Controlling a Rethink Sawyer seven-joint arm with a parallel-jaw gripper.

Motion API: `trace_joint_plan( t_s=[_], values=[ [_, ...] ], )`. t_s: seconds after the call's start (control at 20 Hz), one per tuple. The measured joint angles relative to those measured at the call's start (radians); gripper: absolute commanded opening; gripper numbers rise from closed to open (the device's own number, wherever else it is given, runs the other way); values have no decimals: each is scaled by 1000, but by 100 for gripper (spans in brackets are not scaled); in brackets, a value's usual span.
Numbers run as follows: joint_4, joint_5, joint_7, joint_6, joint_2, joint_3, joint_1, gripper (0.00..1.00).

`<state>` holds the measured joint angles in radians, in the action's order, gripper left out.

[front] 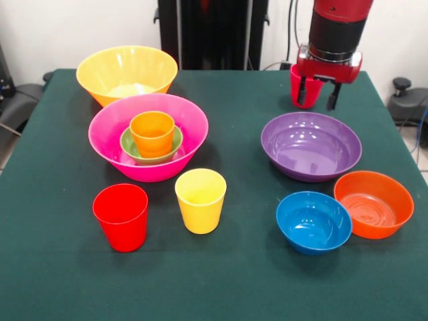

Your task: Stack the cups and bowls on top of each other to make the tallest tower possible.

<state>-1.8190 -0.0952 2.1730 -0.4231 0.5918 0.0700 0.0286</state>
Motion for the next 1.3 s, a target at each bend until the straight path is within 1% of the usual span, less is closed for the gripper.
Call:
trace_joint_plan(
  t_s=[0.4,0.6,0.85,1.05,1.1,1.3],
  values=[
    [1,9,0,0,0,-14,2,100],
    [10,24,0,0,-9,-29,-12,100],
    [34,64,0,0,-35,-71,-70,100],
    [43,93,1,0,-43,-90,-110,100],
    [48,108,1,0,-43,-99,-128,100],
    [63,135,1,0,-43,-119,-154,100]
  ],
)
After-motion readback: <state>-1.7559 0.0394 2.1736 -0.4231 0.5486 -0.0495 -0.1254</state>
